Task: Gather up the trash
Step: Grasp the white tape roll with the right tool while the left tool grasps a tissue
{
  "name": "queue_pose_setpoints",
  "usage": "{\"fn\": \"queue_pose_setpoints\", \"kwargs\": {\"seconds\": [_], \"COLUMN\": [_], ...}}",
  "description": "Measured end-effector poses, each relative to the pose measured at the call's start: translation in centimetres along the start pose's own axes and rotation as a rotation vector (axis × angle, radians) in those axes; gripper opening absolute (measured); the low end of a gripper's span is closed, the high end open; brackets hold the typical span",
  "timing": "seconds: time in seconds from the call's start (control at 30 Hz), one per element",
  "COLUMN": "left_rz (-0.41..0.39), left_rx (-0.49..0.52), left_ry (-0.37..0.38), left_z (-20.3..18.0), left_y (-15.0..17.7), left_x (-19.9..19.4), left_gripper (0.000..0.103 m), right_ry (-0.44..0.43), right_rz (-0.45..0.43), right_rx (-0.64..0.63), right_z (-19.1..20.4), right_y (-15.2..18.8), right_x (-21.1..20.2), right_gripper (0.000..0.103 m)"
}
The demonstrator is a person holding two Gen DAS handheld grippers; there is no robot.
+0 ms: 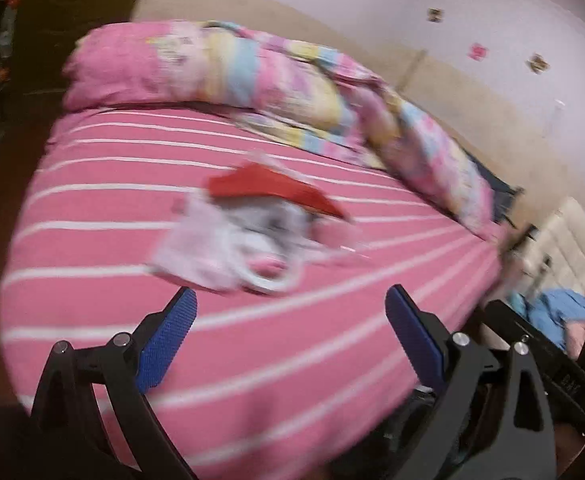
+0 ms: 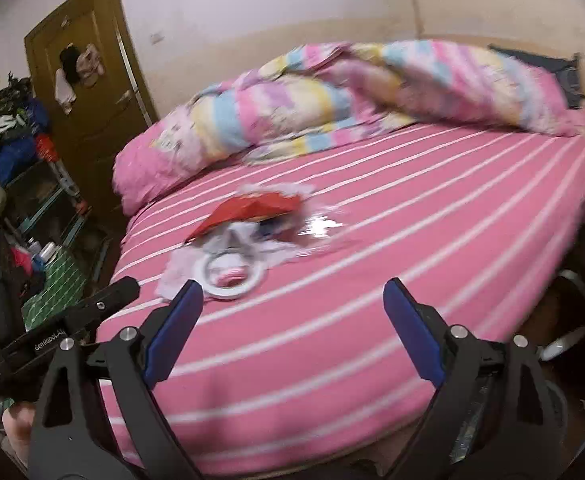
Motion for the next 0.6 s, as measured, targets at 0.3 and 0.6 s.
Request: {"fn": "queue_pose_setpoints", "kwargs": {"seconds": [0.3,0.6], "left_rz": [0.050,0.135], "left_rx": [-0.026,-0.072], "left_ry": [-0.067,-0.086], "left_z": [9.4,11.4], "left_y": [-2.1,-2.3], "left_x": [3.6,8.5], "left_gripper": [0.093,0.093], "right_ry": [0.007,0.017], "right_rz": [0.127,0.184], "right_rx": [-0.047,-0.058], "right_z": [3.6,4.6], "right_y": [1.5,2.1], "right_x": [10.9,16.2], "right_gripper": [0.091,0.078]}}
Point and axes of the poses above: each gripper's, at about its wrist camera, not at the fingertips, and x roughly the way its jaws point, z to its left, y to its underside, the point moved 8 cm from there along x, roughly the way its jaws point, and after that the axes turned 9 degrees about y, right-handed, at the moved point
